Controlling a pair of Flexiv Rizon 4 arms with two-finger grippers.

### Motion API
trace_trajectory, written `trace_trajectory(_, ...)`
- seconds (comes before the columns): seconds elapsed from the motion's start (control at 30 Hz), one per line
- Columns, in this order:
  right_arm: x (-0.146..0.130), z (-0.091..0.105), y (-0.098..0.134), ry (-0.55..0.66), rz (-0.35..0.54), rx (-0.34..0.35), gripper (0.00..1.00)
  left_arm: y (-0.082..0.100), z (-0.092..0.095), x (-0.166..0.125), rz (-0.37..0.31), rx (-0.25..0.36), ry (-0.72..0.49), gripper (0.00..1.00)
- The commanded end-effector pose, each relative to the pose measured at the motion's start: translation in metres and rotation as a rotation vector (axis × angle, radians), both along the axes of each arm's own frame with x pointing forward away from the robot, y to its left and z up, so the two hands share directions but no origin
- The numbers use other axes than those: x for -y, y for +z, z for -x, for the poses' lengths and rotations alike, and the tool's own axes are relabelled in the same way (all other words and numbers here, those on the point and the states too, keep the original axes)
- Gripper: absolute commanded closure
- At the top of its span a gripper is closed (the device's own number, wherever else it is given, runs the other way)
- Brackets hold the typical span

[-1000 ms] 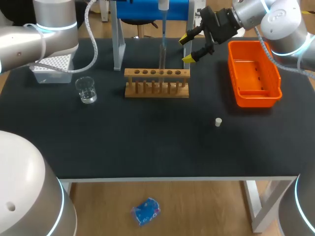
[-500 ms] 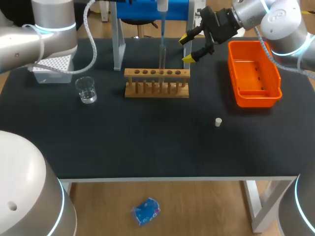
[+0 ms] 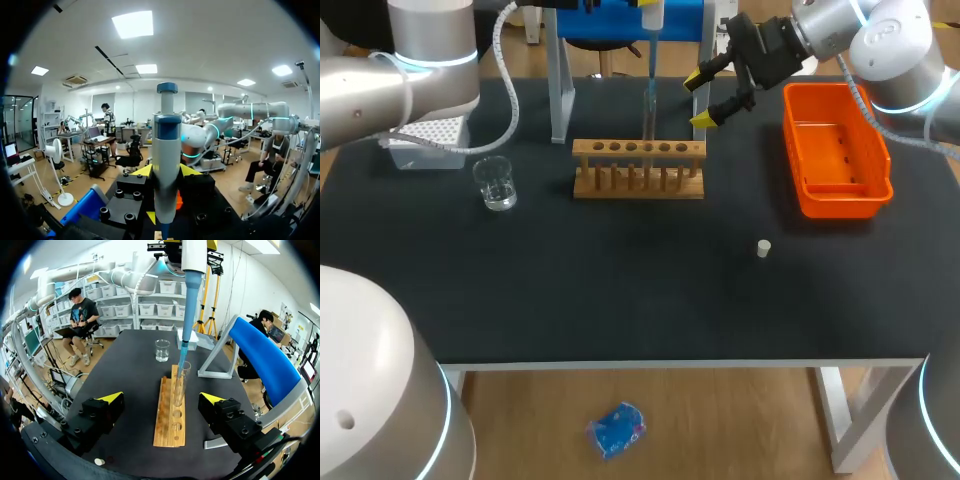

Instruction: Invert the test tube, pick up the pipette, mount the tip to pipette, aspirate from beaker and dispense into the tube, eject the tip, return the pipette, and cap with the stopper.

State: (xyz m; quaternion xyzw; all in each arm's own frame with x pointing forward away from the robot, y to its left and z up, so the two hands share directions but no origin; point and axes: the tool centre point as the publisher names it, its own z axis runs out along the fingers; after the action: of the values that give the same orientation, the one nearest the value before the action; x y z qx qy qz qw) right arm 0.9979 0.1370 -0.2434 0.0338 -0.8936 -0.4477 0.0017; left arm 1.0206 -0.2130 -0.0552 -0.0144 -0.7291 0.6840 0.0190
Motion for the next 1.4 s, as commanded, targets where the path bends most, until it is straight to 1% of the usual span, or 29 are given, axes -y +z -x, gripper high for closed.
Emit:
trace_trajectory(0.03,0.001,-0.001,0.000,0.002,0.001,-0.001,0.00,-0.002,-0.001,0.002,0.004,-0.002,-0.003,1.00)
trace_trajectory(0.67,0.001,-0.001,0.000,0.002,0.001,-0.001,0.00,-0.009,0.004,0.002,0.020,-0.011,0.008,1.00)
trace_trajectory(1.4,0.001,-0.001,0.000,0.002,0.001,-0.001,0.00,-0.018,-0.006,0.001,0.024,-0.029,0.012,1.00)
